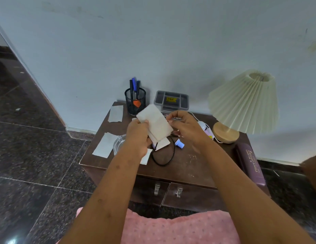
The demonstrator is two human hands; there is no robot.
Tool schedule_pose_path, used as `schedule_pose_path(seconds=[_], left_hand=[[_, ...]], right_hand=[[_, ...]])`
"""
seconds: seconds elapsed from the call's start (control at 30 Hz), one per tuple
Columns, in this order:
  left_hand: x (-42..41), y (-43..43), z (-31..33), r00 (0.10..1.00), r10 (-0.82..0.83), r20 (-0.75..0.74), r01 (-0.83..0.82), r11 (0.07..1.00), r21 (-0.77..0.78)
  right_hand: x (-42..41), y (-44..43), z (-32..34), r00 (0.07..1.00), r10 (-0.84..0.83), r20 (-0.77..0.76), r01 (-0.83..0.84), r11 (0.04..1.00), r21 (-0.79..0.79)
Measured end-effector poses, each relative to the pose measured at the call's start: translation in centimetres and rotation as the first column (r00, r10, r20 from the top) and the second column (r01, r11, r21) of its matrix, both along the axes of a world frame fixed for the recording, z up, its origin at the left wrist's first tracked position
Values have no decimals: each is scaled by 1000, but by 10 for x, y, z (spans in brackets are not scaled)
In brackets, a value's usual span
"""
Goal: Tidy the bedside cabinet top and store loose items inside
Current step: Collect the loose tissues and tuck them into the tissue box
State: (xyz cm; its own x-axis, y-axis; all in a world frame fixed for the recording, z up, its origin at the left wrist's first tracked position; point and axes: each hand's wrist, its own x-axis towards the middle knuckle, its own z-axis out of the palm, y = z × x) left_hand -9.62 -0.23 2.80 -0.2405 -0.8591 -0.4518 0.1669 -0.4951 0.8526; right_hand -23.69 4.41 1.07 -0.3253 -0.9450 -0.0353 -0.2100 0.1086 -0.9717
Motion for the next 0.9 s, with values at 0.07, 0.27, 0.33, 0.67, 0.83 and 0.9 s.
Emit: schedule_pose_path(seconds=[0.07,0.27,0.33,0.67,0.83,0.9], left_hand=[[15,-9,-2,997,73,34,-73,997,-3],[37,-28,-7,983,178,49,-178,984,7],[35,-30,-6,986,159,58,-159,987,-4],[61,-41,-6,977,214,15,-214,977,-11],[72,-46,-6,972,235,10,-235,972,-14],[74,-47,-6,972,234,19,-233,972,-19]], right_hand=[[-4,-6,-10,993,-23,-119,29,998,54],[4,-18,-57,787,202,-583,56,918,393],[11,-21,-64,745,205,-635,83,916,393],[46,-43,-54,616,-134,-776,120,990,-76],[44,-69,-70,503,128,-855,24,987,162],[42,-73,-81,415,237,-878,13,964,266]])
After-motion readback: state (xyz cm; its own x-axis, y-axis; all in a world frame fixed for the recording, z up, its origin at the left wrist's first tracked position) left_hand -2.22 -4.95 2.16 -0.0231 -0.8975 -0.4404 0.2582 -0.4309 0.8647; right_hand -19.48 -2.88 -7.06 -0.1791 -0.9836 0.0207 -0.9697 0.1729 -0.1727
